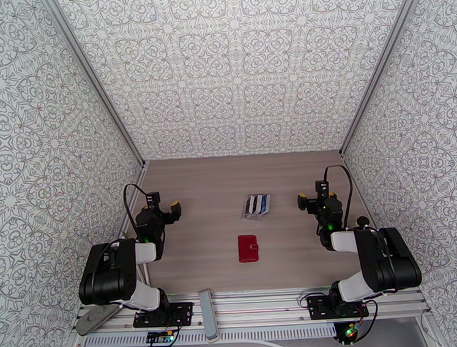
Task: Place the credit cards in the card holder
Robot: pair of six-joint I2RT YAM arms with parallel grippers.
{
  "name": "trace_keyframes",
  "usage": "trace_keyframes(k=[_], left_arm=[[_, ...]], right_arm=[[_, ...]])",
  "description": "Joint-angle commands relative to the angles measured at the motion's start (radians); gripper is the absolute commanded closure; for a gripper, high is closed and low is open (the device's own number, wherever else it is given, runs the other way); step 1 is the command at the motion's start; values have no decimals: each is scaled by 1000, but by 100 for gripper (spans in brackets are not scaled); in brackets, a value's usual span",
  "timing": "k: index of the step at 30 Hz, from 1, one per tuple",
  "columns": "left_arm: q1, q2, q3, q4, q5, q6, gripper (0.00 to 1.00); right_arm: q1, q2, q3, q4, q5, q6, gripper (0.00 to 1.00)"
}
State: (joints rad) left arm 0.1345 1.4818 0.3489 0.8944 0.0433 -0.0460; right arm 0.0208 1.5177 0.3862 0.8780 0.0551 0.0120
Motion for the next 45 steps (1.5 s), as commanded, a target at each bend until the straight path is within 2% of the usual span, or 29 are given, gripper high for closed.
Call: trace_keyframes(k=[1, 4, 6, 10, 13, 15, 17, 21, 27, 31, 37, 45], left_arm=[[-26, -127, 5, -119, -160, -31, 1], [-46, -236, 16, -208, -206, -36, 1], [-69, -298, 9, -241, -269, -101, 1], [-124, -366, 36, -354, -311, -208, 1], [-194, -389, 99, -486, -332, -264, 1], [-239, -394, 148, -574, -342, -349, 1], [-267, -381, 220, -697, -267, -456, 1], [-386, -304, 353, -885, -210, -586, 1], [-544, -211, 419, -928, -126, -608, 1], [-577, -169, 432, -961, -24, -609, 2], [-600, -118, 449, -1043, 137, -591, 15], [-699, -53, 448, -1083, 254, -615, 22]], right_arm=[[7, -29, 11, -47, 93, 34, 1], [21, -72, 57, -165, 212, 61, 1], [29, -90, 111, -281, 302, 92, 1], [30, -87, 375, -821, 533, 271, 1], [33, -61, 495, -1013, 544, 335, 1], [38, -62, 542, -1093, 524, 392, 1], [54, -74, 591, -1195, 531, 471, 1], [100, -129, 595, -1254, 515, 480, 1], [248, -230, 576, -1322, 493, 463, 1], [380, -311, 541, -1329, 448, 453, 1], [536, -337, 537, -1374, 340, 490, 1], [737, -236, 602, -1497, 376, 588, 2]])
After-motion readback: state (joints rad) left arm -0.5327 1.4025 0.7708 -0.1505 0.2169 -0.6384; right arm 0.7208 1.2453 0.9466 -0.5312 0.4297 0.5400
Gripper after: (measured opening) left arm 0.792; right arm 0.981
